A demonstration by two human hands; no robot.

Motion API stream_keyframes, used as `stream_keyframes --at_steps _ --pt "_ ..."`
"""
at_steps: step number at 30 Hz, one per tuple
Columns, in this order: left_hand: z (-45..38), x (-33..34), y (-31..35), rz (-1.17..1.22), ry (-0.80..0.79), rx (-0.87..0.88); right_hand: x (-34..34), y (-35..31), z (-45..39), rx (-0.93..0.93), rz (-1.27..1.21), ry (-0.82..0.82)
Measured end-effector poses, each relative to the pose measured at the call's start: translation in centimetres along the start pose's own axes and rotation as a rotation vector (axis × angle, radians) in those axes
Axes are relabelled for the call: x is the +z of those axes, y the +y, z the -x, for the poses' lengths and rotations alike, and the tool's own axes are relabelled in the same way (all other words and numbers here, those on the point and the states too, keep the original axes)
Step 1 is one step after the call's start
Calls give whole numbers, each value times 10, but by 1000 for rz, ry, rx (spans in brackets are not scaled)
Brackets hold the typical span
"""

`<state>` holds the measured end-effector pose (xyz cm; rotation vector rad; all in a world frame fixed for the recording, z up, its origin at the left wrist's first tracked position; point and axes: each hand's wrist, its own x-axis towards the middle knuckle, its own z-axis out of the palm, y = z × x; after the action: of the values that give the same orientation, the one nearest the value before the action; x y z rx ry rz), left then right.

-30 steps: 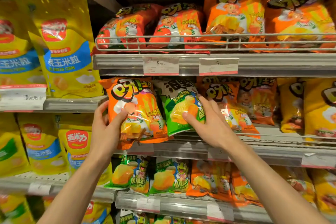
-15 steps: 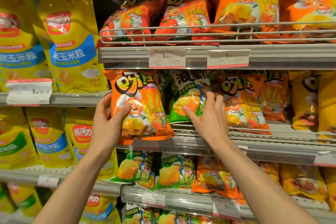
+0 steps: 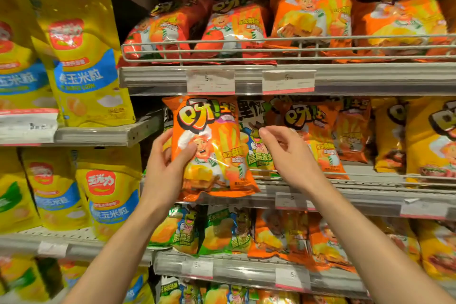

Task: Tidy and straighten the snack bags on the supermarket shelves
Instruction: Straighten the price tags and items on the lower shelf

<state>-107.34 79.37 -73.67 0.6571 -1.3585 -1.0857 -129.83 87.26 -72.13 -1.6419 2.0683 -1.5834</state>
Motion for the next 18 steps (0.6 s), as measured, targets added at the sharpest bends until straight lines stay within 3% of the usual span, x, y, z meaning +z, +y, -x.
stream_keyframes --at_steps 6,13,17,18 --pt "10 61 -2 31 -147 -15 -27 -11 13 89 -84 -184" --pt "15 105 -5 -56 -371 -43 -66 27 16 281 -214 71" --pt "-1 112 -23 -672 -113 390 -104 50 18 273 -139 178" --pt "-5 113 -28 -790 -71 424 -113 55 18 272 -113 196"
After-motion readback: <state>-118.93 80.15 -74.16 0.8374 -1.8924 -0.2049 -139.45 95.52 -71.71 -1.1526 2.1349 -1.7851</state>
